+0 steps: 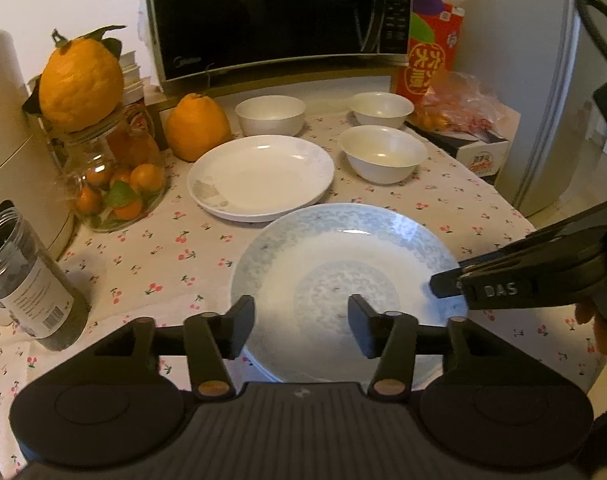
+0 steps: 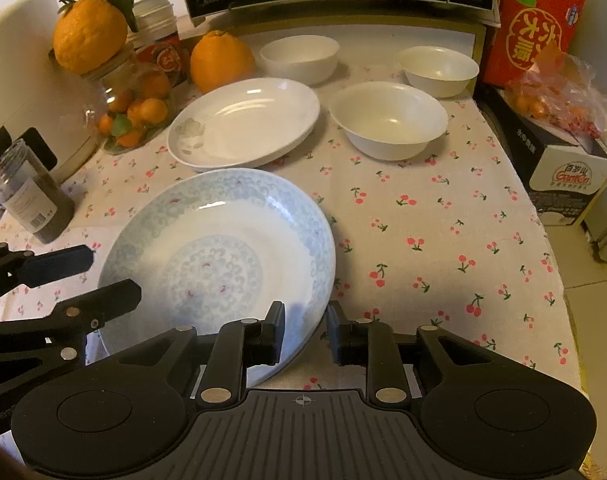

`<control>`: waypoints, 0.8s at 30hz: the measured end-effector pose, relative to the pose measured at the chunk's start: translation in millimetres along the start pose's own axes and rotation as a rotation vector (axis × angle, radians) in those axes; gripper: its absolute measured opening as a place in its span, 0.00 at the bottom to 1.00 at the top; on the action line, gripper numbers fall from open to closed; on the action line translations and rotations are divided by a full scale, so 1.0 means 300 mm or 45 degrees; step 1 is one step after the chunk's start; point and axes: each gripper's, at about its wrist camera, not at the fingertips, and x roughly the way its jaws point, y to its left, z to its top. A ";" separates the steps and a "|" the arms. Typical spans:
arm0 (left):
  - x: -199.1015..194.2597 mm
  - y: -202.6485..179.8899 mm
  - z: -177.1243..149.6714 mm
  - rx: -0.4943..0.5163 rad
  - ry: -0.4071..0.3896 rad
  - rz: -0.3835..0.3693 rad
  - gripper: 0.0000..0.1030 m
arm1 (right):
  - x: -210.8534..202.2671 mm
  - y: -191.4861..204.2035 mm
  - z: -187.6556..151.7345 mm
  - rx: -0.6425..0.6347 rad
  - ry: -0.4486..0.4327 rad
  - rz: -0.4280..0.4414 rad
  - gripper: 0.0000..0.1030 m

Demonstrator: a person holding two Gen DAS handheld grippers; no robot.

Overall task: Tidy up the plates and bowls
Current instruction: 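Lift the blue-patterned plate with both tools and lower it onto the other blue plate, then open both tools and release the stacked blue-patterned plate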

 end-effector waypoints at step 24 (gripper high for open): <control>0.054 0.144 0.024 -0.279 0.136 0.073 0.55 | -0.032 -0.093 0.058 0.198 -0.053 0.030 0.36</control>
